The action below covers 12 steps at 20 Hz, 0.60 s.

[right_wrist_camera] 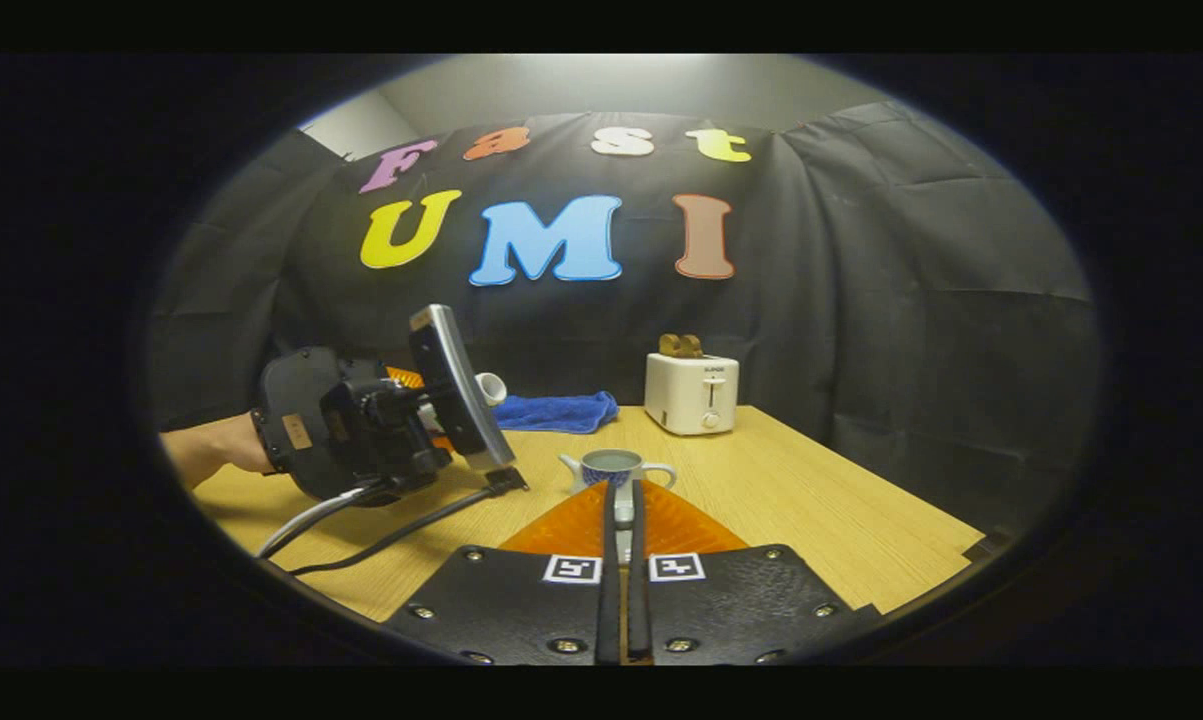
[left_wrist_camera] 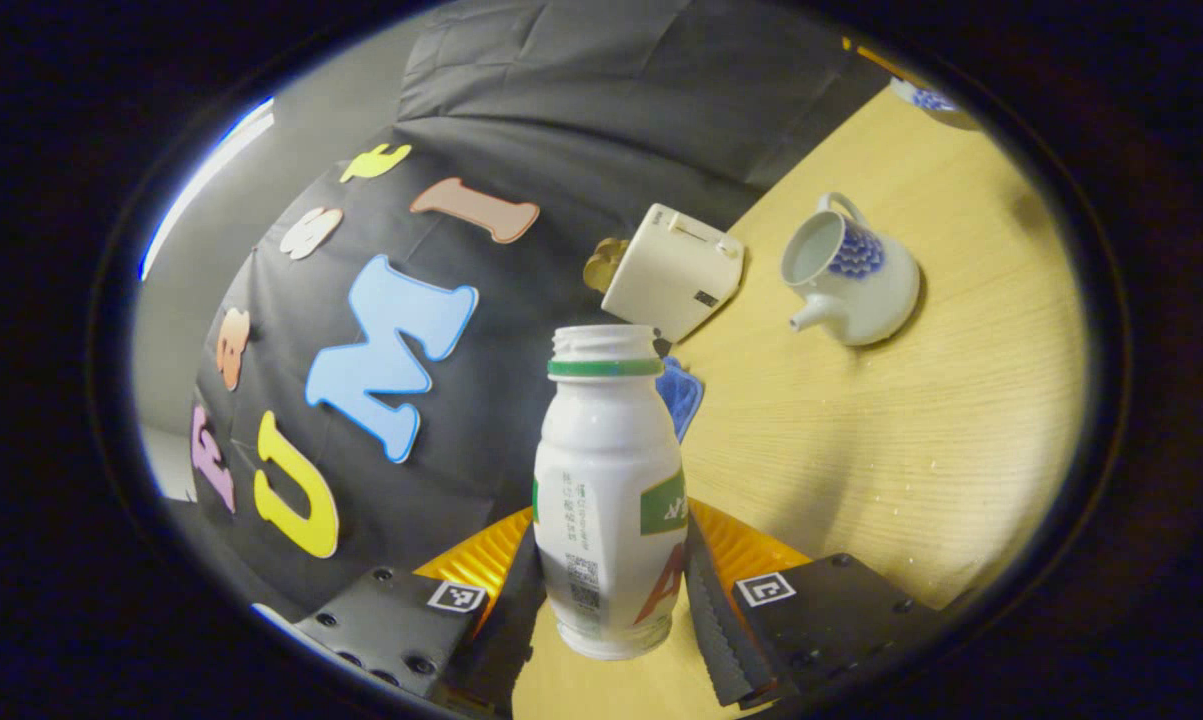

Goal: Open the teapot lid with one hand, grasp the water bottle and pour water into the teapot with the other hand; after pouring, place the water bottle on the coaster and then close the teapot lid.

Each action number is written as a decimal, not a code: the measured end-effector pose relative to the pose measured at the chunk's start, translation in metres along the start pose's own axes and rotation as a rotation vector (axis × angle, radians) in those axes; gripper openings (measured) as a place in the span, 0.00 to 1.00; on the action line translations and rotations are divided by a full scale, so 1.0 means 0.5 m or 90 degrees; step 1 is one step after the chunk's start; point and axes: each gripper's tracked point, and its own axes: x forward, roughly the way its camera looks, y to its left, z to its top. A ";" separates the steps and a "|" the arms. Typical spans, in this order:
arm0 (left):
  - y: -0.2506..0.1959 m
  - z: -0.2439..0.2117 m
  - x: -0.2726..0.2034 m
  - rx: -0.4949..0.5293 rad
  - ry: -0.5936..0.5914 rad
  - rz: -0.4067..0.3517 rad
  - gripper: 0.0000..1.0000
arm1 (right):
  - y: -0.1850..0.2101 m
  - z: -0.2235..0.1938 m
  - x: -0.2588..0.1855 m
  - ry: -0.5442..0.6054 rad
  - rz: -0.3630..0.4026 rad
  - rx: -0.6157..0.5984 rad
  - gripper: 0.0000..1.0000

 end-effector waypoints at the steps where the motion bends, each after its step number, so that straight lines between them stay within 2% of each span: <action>1: 0.015 -0.007 -0.008 -0.029 -0.002 0.007 0.83 | 0.004 0.003 0.009 -0.001 0.005 0.000 0.03; 5: 0.048 -0.033 -0.030 -0.146 -0.007 0.020 0.83 | 0.023 0.014 0.046 -0.001 0.017 -0.007 0.03; 11: 0.091 -0.043 -0.057 -0.252 -0.026 0.029 0.83 | 0.045 0.026 0.102 -0.006 0.016 -0.030 0.03; 12: 0.100 -0.046 -0.064 -0.289 -0.030 0.026 0.82 | 0.047 0.028 0.114 -0.005 0.015 -0.027 0.19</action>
